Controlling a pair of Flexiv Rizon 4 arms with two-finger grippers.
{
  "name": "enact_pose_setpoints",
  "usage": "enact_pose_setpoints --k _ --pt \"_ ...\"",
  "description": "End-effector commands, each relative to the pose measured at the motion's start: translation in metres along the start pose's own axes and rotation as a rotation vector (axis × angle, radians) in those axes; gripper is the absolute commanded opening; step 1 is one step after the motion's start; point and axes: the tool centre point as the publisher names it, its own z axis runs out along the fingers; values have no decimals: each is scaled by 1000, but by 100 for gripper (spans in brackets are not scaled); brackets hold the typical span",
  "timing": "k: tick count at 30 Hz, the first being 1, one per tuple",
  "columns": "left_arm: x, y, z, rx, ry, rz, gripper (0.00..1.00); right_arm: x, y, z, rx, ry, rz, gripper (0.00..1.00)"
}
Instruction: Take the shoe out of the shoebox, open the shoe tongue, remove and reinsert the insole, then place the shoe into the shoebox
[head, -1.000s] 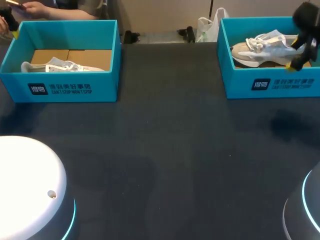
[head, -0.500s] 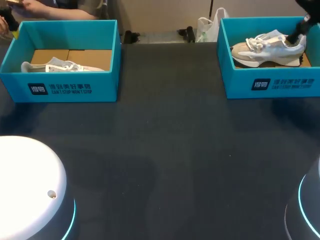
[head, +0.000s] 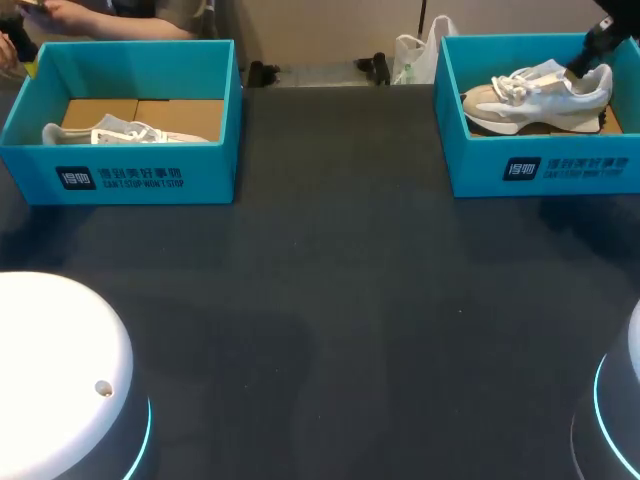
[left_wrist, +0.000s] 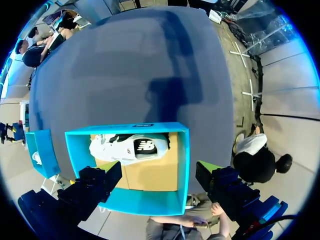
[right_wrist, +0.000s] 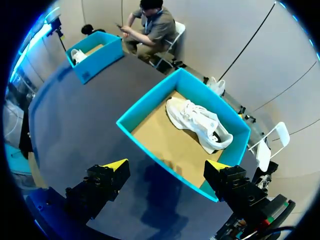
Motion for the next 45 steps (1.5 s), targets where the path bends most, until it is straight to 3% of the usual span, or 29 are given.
enact_pose_setpoints --k 1,5,9,23,35,39,45 --pt "0 0 0 -1 2 1 100 0 1 0 2 0 1 100" --pt "0 0 0 -1 2 1 100 0 1 0 2 0 1 100" --pt "0 0 0 -1 2 1 100 -17 15 16 37 -7 166 100" --pt "0 0 0 -1 2 1 100 -74 22 44 114 -76 568 100" --pt "0 0 0 -1 2 1 100 -126 13 76 202 -93 689 100" --pt "0 0 0 -1 2 1 100 -143 11 94 278 -120 682 100" --pt "0 0 0 -1 2 1 100 -159 7 123 312 -132 697 100"
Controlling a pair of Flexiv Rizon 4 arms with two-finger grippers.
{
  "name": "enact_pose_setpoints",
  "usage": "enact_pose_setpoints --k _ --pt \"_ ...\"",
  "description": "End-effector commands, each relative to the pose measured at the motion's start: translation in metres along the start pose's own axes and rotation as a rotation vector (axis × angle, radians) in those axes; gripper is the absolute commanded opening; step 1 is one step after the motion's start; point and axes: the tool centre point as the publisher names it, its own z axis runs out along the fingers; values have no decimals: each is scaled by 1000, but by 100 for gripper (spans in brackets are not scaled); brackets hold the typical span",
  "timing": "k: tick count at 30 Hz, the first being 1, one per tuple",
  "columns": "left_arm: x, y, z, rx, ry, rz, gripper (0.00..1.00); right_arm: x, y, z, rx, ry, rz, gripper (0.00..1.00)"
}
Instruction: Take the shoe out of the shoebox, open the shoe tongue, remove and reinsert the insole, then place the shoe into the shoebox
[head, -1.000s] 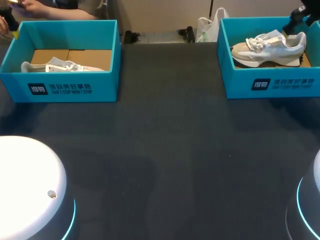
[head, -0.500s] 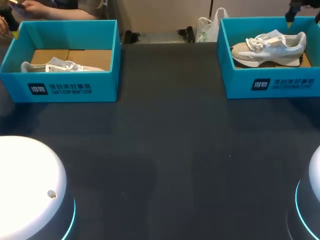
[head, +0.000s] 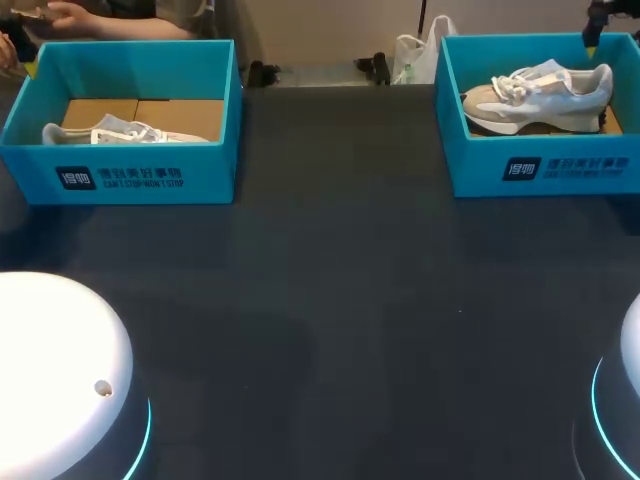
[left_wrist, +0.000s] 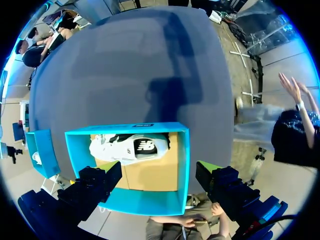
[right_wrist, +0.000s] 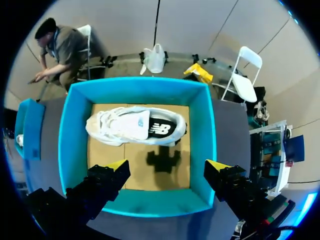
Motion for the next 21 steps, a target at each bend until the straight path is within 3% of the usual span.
enact_pose_setpoints --k 1,14,21 --pt "0 0 0 -1 2 1 100 -3 18 28 117 11 22 100" --pt "0 0 0 -1 2 1 100 -19 45 81 161 -43 93 98" --pt "0 0 0 -1 2 1 100 -29 50 98 174 -77 111 89"
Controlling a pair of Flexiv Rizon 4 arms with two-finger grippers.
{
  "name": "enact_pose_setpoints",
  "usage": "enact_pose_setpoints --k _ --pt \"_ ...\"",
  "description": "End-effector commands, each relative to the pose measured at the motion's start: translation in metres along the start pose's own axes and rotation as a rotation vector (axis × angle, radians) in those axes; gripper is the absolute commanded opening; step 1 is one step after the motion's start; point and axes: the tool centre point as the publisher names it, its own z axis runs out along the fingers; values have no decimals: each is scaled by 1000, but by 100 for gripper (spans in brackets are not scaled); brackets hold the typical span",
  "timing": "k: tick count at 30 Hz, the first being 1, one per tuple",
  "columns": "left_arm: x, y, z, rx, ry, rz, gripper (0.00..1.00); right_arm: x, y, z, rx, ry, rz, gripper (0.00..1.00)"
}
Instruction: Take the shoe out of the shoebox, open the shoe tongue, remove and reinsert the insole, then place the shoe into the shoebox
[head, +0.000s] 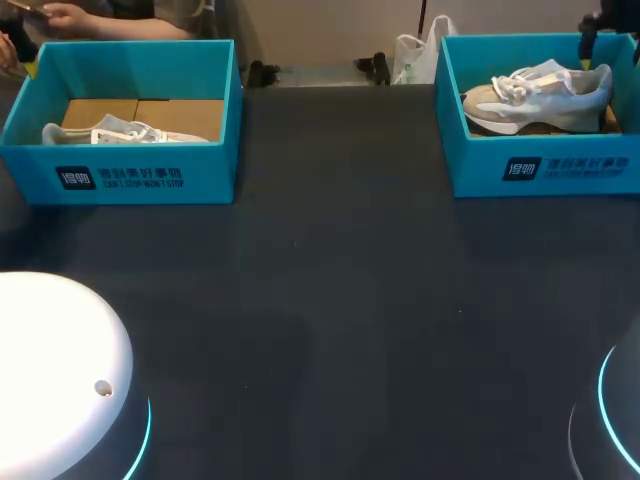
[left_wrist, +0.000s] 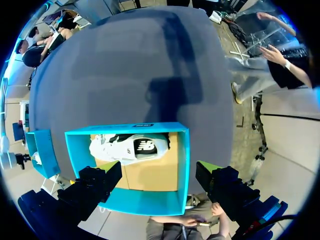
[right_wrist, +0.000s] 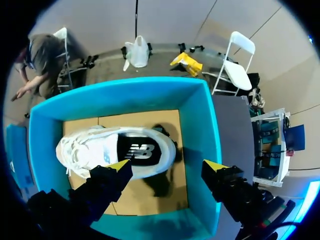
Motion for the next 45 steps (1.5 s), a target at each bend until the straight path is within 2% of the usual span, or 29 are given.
enact_pose_setpoints --k 1,2,3,9,14,18,22,24,28,32,36,38,42,44,45 --pt "0 0 0 -1 2 1 100 0 11 15 98 -13 7 89" --pt "0 0 0 -1 2 1 100 0 12 17 92 -21 9 87" --pt "0 0 0 -1 2 1 100 -1 14 21 101 -48 5 80" --pt "0 0 0 -1 2 1 100 -7 14 43 118 -46 39 66" --pt "0 0 0 -1 2 1 100 -3 14 53 132 -47 41 76" --pt "0 0 0 -1 2 1 100 -4 16 64 151 -53 46 71" --pt "0 0 0 -1 2 1 100 -6 17 73 158 -56 59 61" --pt "0 0 0 -1 2 1 100 -6 17 76 162 -58 59 60" --pt "0 0 0 -1 2 1 100 -5 17 86 174 -71 50 66" --pt "0 0 0 -1 2 1 100 -3 16 97 192 -66 40 60" --pt "0 0 0 -1 2 1 100 -3 15 107 209 -64 29 59" --pt "0 0 0 -1 2 1 100 -3 15 112 223 -64 25 53" --pt "0 0 0 -1 2 1 100 -4 15 118 243 -69 15 35" --pt "0 0 0 -1 2 1 100 -6 14 118 248 -69 17 30" --pt "0 0 0 -1 2 1 100 -8 13 117 251 -70 20 13"
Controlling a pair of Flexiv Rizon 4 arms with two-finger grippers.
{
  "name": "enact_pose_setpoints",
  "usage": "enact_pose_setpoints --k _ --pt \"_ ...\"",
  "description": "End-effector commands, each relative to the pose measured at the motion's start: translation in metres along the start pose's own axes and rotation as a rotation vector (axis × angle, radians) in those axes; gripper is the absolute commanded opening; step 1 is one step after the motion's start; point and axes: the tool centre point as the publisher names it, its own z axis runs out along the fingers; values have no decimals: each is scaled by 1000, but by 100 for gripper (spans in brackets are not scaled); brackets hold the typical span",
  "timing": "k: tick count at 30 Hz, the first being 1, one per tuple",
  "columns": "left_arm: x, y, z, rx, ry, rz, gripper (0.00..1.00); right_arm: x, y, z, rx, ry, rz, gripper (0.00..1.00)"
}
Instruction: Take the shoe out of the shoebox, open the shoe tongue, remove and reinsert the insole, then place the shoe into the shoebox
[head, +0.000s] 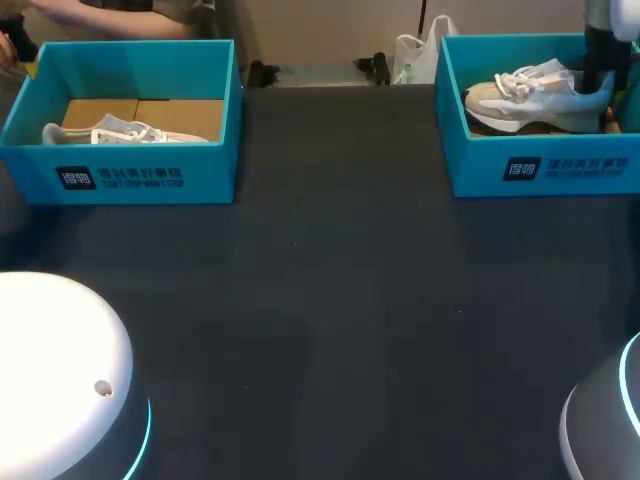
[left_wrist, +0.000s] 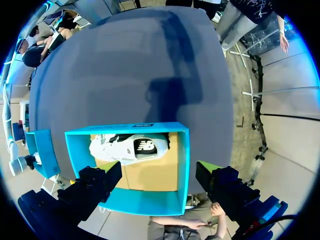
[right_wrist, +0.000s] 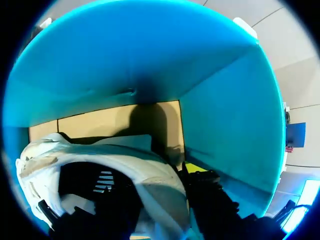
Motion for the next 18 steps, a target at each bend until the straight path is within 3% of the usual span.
enact_pose_setpoints --k 1,10,18 --pt "0 0 0 -1 2 1 100 -2 8 12 137 1 4 0" --pt "0 0 0 -1 2 1 100 -19 0 -13 169 -42 -6 0" --pt "0 0 0 -1 2 1 100 -38 -18 -62 175 -79 -36 0"
